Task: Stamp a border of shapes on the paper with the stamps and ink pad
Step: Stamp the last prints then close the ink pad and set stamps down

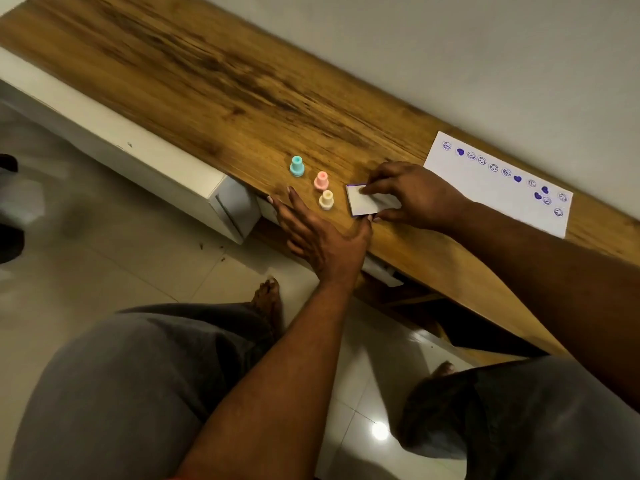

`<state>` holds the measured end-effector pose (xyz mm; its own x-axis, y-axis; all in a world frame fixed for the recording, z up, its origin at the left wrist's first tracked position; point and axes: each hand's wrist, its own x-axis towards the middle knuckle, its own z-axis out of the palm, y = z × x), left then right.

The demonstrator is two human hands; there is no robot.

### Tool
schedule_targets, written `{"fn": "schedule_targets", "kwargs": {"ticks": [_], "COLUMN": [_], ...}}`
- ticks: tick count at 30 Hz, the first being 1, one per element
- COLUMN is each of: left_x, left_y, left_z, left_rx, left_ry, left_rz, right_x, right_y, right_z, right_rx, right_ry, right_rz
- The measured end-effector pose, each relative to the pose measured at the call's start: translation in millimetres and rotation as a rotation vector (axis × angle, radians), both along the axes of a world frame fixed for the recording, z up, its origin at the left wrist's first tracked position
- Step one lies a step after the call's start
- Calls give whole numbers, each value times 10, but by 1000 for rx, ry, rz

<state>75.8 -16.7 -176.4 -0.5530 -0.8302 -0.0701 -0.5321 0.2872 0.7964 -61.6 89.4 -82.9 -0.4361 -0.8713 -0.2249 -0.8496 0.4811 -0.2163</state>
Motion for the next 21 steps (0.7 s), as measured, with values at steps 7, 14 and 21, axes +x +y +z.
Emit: {"fn": "schedule_targets", "kwargs": {"ticks": [7,14,21], "left_x": [21,72,29], "left_y": [-49,-72,-152], "left_z": [1,-24,14], "left_rx": [35,-12,-23], "left_ry": [34,107,239], "left_rz": [-50,-53,0], "right_x": [85,177,415], "right_y": [21,73,119], "right_z": [-29,-22,-61], "right_rx": [-41,-69,-297], "right_ry": [-24,-8,223], "right_rz": [-84,-130,-610]}}
